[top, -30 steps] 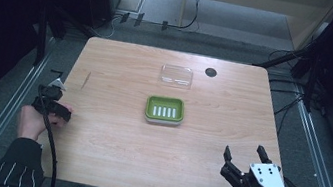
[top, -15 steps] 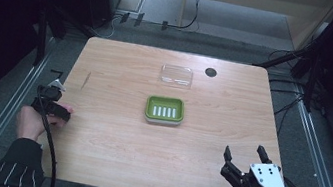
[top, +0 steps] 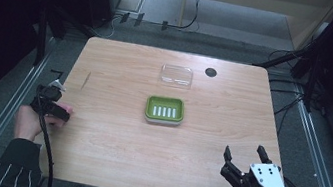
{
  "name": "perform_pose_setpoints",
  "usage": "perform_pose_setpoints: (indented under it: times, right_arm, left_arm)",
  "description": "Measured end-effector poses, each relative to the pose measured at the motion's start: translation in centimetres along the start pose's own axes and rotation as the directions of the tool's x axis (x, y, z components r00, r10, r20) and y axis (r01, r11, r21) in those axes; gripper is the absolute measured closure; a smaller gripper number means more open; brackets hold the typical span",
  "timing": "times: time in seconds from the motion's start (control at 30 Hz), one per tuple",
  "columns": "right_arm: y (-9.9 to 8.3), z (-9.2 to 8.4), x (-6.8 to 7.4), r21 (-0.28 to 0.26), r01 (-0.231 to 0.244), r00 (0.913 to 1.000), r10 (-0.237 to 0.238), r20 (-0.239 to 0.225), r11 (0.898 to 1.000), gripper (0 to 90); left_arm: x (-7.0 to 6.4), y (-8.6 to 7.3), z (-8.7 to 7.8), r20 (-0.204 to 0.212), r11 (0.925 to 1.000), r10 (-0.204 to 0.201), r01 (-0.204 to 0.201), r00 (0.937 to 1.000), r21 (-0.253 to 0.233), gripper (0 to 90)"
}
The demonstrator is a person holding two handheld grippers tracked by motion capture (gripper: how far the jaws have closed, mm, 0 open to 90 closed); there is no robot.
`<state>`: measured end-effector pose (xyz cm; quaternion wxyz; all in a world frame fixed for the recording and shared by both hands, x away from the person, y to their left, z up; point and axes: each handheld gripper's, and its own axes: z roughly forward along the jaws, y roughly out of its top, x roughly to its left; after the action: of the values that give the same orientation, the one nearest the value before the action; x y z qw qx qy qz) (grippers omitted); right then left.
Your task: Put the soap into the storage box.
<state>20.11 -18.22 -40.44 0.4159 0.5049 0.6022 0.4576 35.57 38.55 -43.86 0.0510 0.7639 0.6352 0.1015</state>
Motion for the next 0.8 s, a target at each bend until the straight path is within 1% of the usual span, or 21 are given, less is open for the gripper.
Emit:
perform_pose_setpoints:
  times: [0.2,0.37,0.6,0.77,0.8]
  right_arm:
    - [0.0,0.0,0.0,0.000,-0.001,1.0000,0.001,0.001,1.000,12.7]
    - [0.0,-0.1,0.0,0.001,-0.001,1.0000,0.001,0.003,1.000,12.7]
    - [-0.1,-0.2,-0.1,0.002,-0.001,1.0000,0.001,0.008,1.000,12.7]
    - [-0.1,-0.3,-0.2,0.002,-0.004,0.9999,0.004,0.012,1.000,12.7]
    - [-0.1,-0.3,-0.2,0.002,-0.004,0.9999,0.004,0.013,1.000,12.7]
  left_arm:
    - [-0.8,0.2,-0.3,0.009,0.9990,0.044,-0.044,0.9990,-0.004,38.3]
    - [-1.2,0.3,-0.5,0.016,0.9975,0.070,-0.070,0.9974,-0.009,38.3]
    - [-2.2,0.6,-0.7,0.017,0.9934,0.114,-0.113,0.9934,-0.020,38.3]
    - [-2.8,0.9,-0.8,0.025,0.9900,0.140,-0.140,0.9898,-0.015,38.3]
    - [-3.0,0.9,-0.8,0.021,0.9892,0.146,-0.145,0.9891,-0.017,38.3]
